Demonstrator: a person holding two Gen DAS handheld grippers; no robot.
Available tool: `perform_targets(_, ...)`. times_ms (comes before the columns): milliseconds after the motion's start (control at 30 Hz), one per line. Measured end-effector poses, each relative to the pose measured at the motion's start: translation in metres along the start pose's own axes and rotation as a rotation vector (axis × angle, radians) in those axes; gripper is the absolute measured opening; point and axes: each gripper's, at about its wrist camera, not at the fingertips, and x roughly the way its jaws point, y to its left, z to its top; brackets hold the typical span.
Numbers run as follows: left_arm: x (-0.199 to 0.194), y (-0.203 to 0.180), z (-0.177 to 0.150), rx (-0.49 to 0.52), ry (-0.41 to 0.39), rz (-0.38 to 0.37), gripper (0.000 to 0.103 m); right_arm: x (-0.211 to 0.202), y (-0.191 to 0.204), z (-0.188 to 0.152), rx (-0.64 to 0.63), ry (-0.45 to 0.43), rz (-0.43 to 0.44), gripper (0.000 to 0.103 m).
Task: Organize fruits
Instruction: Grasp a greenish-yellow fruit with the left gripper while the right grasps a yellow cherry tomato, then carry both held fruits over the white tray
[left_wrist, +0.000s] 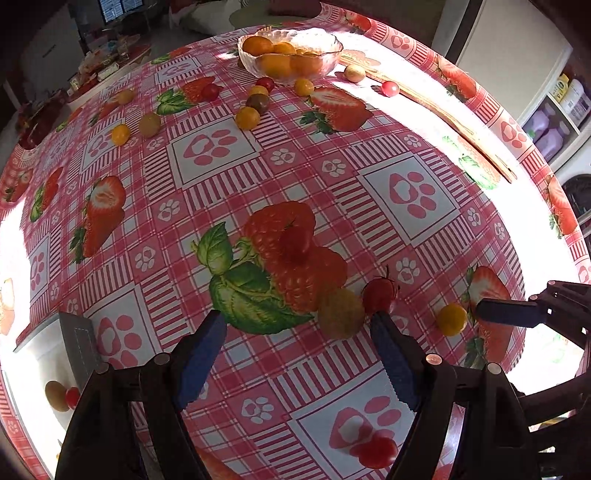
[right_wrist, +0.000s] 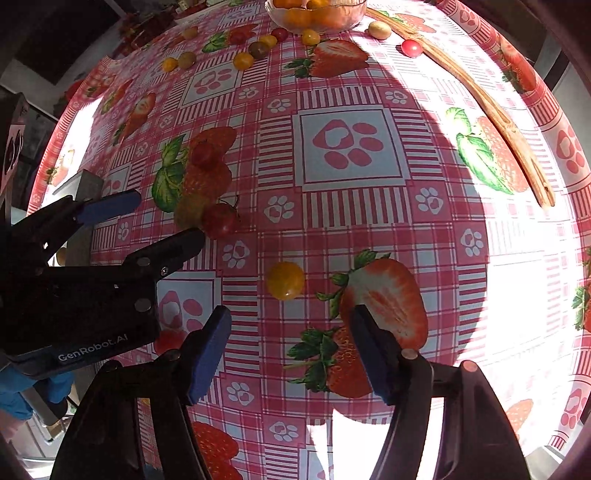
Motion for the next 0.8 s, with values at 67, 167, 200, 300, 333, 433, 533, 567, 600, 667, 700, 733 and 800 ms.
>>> perform_targets(67, 0.002, 0.001, 0.004, -0.007, -0.007, 0.000, 0.081, 0.000, 0.001, 0.002, -0.017, -0.011, 0.008, 0.065)
perform_targets(167, 0.007, 0.003, 0.008, -0.018, 0.003, -0.001, 0.068, 0.000, 0.004, 0.006, -0.040, -0.023, 0.012, 0.060)
perform_targets(200, 0.010, 0.002, 0.009, -0.018, 0.012, 0.007, 0.067, 0.001, 0.005, 0.007, -0.047, -0.028, 0.014, 0.058)
perform_targets(300, 0.010, -0.003, 0.009, 0.003, 0.011, 0.027, 0.067, 0.002, 0.008, 0.011, -0.066, -0.038, 0.004, 0.051)
perform_targets(333, 0.009, -0.004, 0.009, 0.006, 0.010, 0.033, 0.067, 0.002, 0.009, 0.012, -0.069, -0.040, 0.002, 0.049)
perform_targets(433, 0.007, -0.004, 0.009, -0.003, 0.005, 0.035, 0.059, 0.003, 0.009, 0.015, -0.065, -0.040, 0.010, 0.038)
perform_targets(533, 0.003, -0.005, 0.009, -0.001, 0.001, 0.030, 0.029, 0.005, 0.007, 0.018, -0.050, -0.034, 0.012, 0.026)
perform_targets(567, 0.003, -0.004, 0.010, -0.005, 0.005, 0.029, 0.029, 0.005, 0.005, 0.019, -0.037, -0.030, 0.021, 0.022)
perform_targets(600, 0.002, -0.003, 0.009, -0.012, 0.006, 0.024, 0.029, 0.005, 0.003, 0.019, -0.025, -0.028, 0.030, 0.022)
perform_targets(667, 0.001, 0.000, 0.008, -0.037, 0.011, 0.010, 0.029, 0.005, -0.001, 0.019, -0.004, -0.024, 0.040, 0.022)
perform_targets(700, 0.000, 0.002, 0.007, -0.052, 0.015, 0.002, 0.029, 0.004, -0.002, 0.018, 0.005, -0.022, 0.048, 0.022)
perform_targets(733, -0.001, 0.005, 0.006, -0.068, 0.017, -0.004, 0.029, 0.003, -0.004, 0.018, 0.017, -0.020, 0.058, 0.022)
perform_targets(800, -0.005, 0.010, 0.003, -0.102, 0.018, -0.015, 0.029, 0.002, -0.008, 0.016, 0.039, -0.020, 0.070, 0.022)
